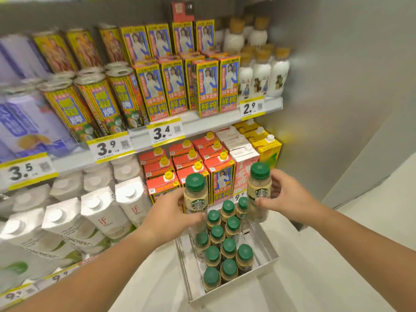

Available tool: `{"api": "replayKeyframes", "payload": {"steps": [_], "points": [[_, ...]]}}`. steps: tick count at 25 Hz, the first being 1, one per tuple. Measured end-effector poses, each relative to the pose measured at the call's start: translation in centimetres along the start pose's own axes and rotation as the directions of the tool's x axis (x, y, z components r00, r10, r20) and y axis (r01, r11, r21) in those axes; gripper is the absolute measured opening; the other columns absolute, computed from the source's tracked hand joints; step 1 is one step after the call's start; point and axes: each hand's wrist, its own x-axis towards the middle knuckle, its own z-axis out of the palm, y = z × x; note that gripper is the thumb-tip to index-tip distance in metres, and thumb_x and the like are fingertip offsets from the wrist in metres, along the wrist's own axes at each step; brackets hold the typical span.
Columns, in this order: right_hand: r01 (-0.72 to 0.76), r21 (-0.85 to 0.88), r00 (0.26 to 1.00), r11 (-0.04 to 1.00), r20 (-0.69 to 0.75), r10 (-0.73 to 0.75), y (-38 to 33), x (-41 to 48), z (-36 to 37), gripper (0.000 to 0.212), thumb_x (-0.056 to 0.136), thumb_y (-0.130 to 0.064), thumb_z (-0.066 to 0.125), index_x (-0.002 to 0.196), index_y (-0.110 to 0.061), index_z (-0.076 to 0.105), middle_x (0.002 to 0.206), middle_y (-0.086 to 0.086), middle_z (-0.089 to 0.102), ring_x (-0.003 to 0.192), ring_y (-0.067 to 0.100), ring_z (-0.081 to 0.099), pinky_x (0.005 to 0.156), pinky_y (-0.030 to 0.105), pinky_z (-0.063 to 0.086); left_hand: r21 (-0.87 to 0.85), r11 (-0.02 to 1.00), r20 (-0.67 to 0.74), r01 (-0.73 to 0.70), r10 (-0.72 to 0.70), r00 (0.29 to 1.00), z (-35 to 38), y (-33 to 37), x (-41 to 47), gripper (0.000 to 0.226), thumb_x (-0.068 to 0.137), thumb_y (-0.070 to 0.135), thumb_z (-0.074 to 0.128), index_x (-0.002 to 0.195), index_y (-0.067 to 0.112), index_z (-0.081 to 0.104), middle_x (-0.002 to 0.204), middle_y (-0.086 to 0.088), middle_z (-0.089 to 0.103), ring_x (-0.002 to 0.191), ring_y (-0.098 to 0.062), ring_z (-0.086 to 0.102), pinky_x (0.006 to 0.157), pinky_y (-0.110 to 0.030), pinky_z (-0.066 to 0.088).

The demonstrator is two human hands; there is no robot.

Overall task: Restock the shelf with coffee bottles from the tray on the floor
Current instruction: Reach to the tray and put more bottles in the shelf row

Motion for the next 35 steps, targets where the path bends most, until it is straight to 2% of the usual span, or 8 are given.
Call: {"api": "replayKeyframes", "payload": {"steps": [7,10,16,21,24,27,30,35], "points": [[0.170,-0.025,0.978,0.985,-0.115,-0.172,-14.7,1.7,-5.8,0.046,0.068,0.002,0.082,0.106,-0.012,0.061,0.100,0.004,0.076,0.097,0.020,0.073,0.089,0.041,0.058,-0.048,0.976,-0.168,-0.214,0.204,0.964,-9.5,11.7,3.0,0.029,0.063,0.032,0.083,0.088,0.030,0.069,0.077,0.016,0.072,0.070,0.002,0.066,0.064,-0.020,0.052],[0.226,-0.029,0.965,0.974,-0.127,-0.228,-20.3,1.9,-7.6,0.044,0.069,0.006,0.081,0.107,-0.008,0.062,0.097,0.004,0.077,0.099,0.025,0.072,0.084,0.033,0.059,-0.013,0.964,-0.244,-0.266,0.255,0.936,-13.8,16.3,3.3,0.028,0.061,0.031,0.083,0.085,0.026,0.070,0.075,0.015,0.072,0.070,0.001,0.066,0.065,-0.020,0.051],[0.392,-0.053,0.904,0.919,-0.165,-0.395,-30.0,7.4,-14.2,0.044,0.063,-0.016,0.082,0.104,-0.012,0.067,0.097,0.005,0.078,0.096,0.026,0.073,0.089,0.045,0.058,-0.025,0.952,-0.337,-0.306,0.280,0.899,-21.5,26.7,6.9,0.025,0.064,0.036,0.081,0.086,0.028,0.074,0.079,0.018,0.075,0.070,0.003,0.067,0.059,-0.019,0.049],[0.507,-0.015,0.842,0.862,-0.205,-0.499,-36.5,14.6,-21.5,0.031,0.078,-0.005,0.079,0.106,-0.013,0.069,0.095,0.002,0.078,0.090,0.017,0.074,0.073,0.026,0.059,-0.132,0.957,-0.452,-0.258,0.174,0.875,-25.6,36.6,13.5,0.016,0.067,0.033,0.081,0.077,0.022,0.076,0.077,0.006,0.077,0.080,-0.016,0.073,0.072,-0.040,0.062],[0.529,-0.017,0.825,0.848,-0.222,-0.519,-38.3,20.1,-25.0,0.030,0.078,-0.009,0.079,0.105,-0.018,0.070,0.094,-0.002,0.078,0.089,0.015,0.074,0.081,0.035,0.059,-0.132,0.968,-0.498,-0.213,0.121,0.859,-26.4,40.1,18.5,0.018,0.068,0.031,0.081,0.080,0.019,0.075,0.078,0.002,0.075,0.077,-0.016,0.071,0.067,-0.035,0.061],[0.539,0.032,0.821,0.842,-0.246,-0.516,-39.3,25.1,-26.4,0.027,0.080,-0.005,0.076,0.103,-0.019,0.071,0.091,-0.003,0.078,0.082,0.008,0.074,0.071,0.023,0.059,-0.062,0.989,-0.542,-0.134,0.080,0.836,-26.8,41.5,23.2,0.022,0.069,0.032,0.079,0.086,0.019,0.074,0.083,0.000,0.074,0.076,-0.017,0.069,0.060,-0.030,0.055],[0.555,0.047,0.811,0.830,-0.251,-0.528,-40.8,29.8,-26.7,0.025,0.082,-0.008,0.075,0.092,-0.029,0.066,0.092,-0.010,0.075,0.081,0.002,0.071,0.066,0.014,0.051,-0.025,0.998,-0.605,-0.062,0.034,0.795,-27.9,42.0,27.6,0.024,0.081,0.028,0.076,0.099,0.013,0.069,0.095,-0.003,0.071,0.085,-0.022,0.066,0.069,-0.031,0.050],[0.589,0.102,0.804,0.802,-0.174,-0.568,-42.8,35.0,-25.0,0.023,0.083,-0.011,0.073,0.094,-0.030,0.069,0.094,-0.011,0.077,0.085,0.000,0.071,0.074,0.017,0.051,-0.109,0.992,-0.730,-0.063,-0.036,0.682,-28.5,40.4,32.4,0.018,0.092,0.022,0.065,0.103,0.007,0.063,0.101,-0.008,0.068,0.089,-0.026,0.062,0.075,-0.033,0.049]]}}
